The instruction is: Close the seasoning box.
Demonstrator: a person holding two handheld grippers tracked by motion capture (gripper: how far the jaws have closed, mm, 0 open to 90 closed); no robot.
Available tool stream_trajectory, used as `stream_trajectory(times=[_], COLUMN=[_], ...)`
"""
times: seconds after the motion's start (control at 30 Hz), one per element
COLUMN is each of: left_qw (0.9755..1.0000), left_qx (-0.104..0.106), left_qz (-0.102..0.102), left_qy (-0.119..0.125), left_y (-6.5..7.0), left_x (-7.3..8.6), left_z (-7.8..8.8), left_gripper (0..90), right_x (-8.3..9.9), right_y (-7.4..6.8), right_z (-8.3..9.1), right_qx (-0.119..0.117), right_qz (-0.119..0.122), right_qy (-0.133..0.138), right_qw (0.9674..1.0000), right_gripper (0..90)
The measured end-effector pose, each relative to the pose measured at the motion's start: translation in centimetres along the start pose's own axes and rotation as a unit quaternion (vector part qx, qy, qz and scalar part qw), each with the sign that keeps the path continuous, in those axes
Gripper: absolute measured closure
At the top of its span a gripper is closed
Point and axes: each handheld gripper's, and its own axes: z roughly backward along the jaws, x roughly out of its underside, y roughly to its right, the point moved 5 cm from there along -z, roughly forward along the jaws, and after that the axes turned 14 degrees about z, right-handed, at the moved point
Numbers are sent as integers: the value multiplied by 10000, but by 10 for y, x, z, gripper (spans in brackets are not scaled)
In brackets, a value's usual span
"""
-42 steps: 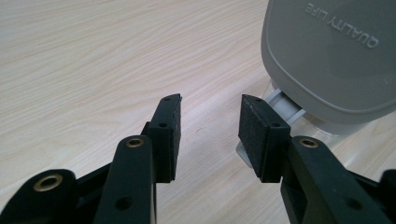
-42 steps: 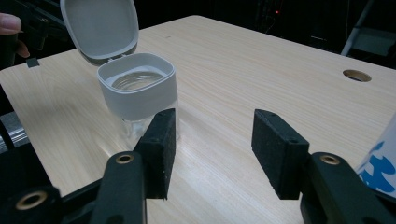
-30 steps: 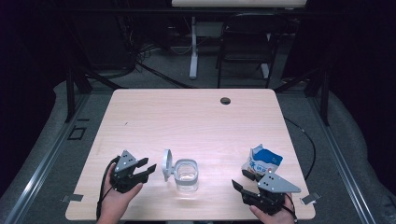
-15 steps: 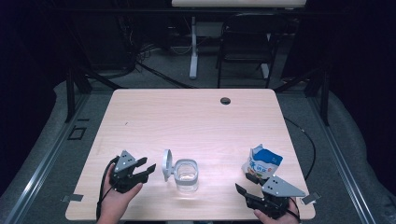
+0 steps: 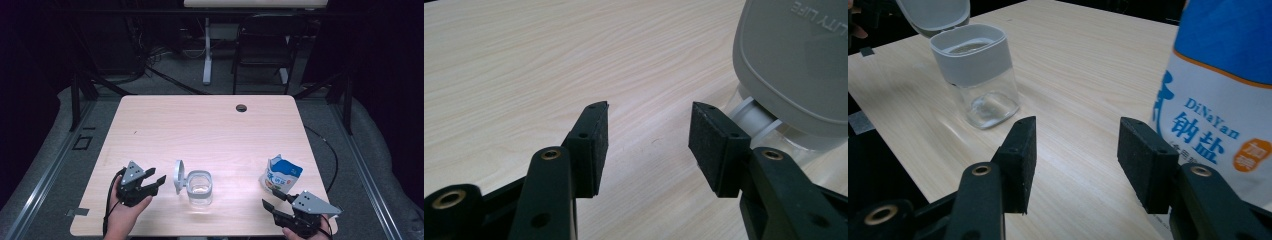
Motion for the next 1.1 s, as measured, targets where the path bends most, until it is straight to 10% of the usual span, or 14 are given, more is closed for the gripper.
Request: stream_trajectory(times=[1.1], left_qw=[9996], left_qx=[-146], left_qz=[234], left_qy=[-29], left_y=[-17], left_x=[1], left_z=[10], left_gripper=[509], right_x=[20], right_y=[26], right_z=[20], right_qx=[300], right_qz=[-271], right_qy=[-297], right_qw=[9987], right_gripper=[523])
